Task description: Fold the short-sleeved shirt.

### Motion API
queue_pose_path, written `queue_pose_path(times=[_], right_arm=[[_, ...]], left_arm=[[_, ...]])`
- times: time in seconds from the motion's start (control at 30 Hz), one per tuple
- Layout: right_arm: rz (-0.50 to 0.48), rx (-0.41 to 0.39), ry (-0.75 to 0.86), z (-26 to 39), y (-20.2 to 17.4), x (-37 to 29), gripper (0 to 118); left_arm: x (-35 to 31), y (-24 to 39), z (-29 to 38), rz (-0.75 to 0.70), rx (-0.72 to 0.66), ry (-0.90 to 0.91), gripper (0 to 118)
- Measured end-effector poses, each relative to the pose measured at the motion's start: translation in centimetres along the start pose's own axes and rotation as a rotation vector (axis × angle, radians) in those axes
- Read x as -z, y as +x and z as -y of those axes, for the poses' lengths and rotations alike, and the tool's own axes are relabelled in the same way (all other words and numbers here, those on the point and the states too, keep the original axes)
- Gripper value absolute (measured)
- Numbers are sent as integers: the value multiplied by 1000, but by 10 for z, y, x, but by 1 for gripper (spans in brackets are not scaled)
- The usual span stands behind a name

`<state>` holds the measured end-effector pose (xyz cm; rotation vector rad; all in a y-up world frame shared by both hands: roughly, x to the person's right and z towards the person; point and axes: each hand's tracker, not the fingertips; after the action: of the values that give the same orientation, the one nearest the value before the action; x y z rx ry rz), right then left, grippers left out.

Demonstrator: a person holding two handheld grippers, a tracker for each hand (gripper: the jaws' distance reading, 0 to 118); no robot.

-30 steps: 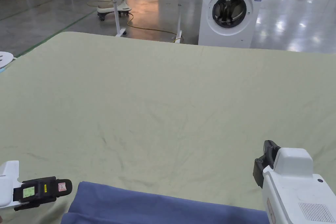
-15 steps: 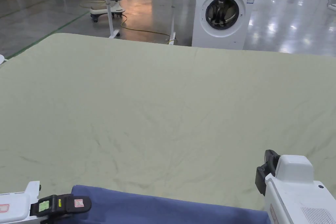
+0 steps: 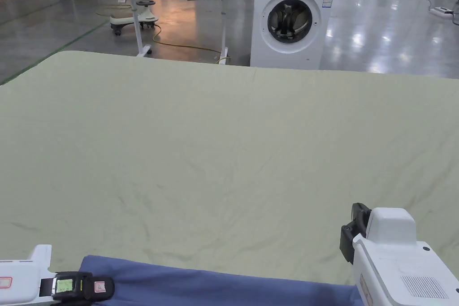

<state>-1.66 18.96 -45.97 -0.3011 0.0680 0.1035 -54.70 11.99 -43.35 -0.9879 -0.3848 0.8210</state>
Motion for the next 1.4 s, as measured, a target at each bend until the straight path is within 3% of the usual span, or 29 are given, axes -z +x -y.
queue_pose_path(times=[0.27,0.5,0.7,0.9,1.0,1.4], right_arm=[[5,-1,18,-5,8,0,0],[-6,3,20,-5,9,3,0],[-29,-2,13,-5,4,7,0],[-33,-15,10,-4,4,7,0],[-25,-16,4,-2,7,7,0],[3,-7,-32,9,18,5,0]], left_arm=[[-37,23,-29,-117,89,47,4],[-70,47,-31,-356,145,85,4],[-54,96,-13,-322,209,61,4],[-18,147,6,-136,272,-8,4],[13,164,14,-112,292,-53,4],[169,160,45,-255,290,-251,5]])
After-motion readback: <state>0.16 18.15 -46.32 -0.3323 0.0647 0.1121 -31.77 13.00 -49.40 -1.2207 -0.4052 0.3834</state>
